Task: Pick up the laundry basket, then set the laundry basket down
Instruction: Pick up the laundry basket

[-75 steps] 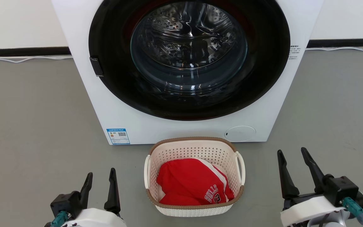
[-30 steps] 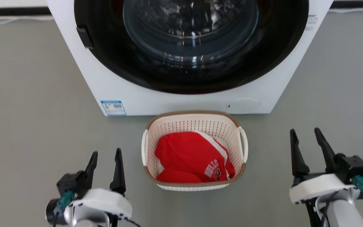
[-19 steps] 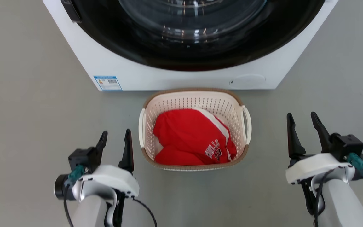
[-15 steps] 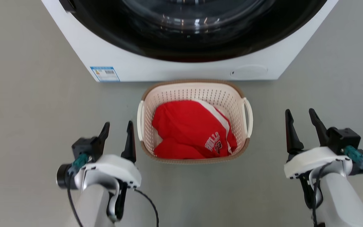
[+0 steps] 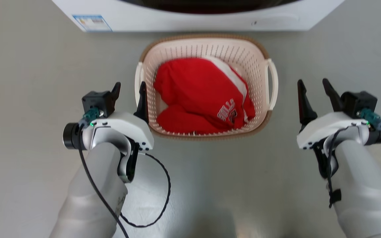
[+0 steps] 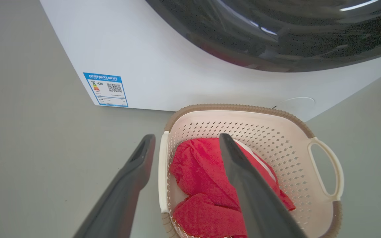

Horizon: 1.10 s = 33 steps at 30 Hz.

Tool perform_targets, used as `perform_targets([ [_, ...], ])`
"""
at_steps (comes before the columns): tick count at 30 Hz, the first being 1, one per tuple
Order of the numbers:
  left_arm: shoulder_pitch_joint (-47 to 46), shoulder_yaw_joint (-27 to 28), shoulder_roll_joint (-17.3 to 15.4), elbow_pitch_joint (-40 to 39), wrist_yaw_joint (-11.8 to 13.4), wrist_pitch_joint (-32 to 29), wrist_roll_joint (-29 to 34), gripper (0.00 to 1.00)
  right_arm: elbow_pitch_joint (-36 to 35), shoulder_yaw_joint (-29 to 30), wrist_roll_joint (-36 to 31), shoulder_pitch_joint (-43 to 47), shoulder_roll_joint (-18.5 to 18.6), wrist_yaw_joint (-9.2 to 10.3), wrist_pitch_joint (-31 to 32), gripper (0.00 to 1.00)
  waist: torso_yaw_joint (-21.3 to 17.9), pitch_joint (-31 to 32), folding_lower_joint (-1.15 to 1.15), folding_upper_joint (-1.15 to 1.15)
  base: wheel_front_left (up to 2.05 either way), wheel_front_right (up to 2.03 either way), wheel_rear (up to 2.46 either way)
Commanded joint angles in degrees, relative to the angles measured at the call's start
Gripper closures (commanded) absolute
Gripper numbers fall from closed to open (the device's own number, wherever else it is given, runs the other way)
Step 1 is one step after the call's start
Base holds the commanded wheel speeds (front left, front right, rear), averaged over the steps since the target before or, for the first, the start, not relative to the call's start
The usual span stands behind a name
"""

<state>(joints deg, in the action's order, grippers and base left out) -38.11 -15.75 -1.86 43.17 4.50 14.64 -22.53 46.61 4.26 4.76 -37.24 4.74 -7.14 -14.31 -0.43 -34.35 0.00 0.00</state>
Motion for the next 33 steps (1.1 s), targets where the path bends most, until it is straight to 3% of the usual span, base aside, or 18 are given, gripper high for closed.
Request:
perform_targets([
  [1,-1.82,0.51,-1.01,0.75,0.63,0.36,-0.63,0.0,0.9,-1.12,0.81,-1.44,0.03,-0.35,-0.69,0.0,-0.08,-4.19,0.0,0.0,0.0,0.0,0.0],
  [10,-7.63,-1.32,-1.01,4.47,0.79,0.36,-1.8,0.0,4.54,-2.98,1.75,-6.51,0.66,-0.35,-0.69,0.0,-0.15,-9.23,0.0,0.0,0.0,0.0,0.0],
  [18,-10.75,-2.34,-1.01,5.83,1.15,0.36,-2.06,0.0,4.78,-4.2,2.66,-8.21,0.74,-0.35,-0.69,0.0,-0.82,-12.06,0.0,0.0,0.0,0.0,0.0],
  [26,-12.99,-1.37,-1.01,7.26,3.22,0.36,-0.83,0.0,4.19,-4.91,3.01,-8.99,0.8,-0.35,-0.69,0.0,-0.86,-14.16,0.0,0.0,0.0,0.0,0.0],
  [33,-13.58,-0.87,-1.01,7.98,3.13,0.36,-0.02,0.0,4.11,-5.69,3.18,-9.24,0.84,-0.35,-0.69,0.0,-0.54,-15.08,0.0,0.0,0.0,0.0,0.0],
])
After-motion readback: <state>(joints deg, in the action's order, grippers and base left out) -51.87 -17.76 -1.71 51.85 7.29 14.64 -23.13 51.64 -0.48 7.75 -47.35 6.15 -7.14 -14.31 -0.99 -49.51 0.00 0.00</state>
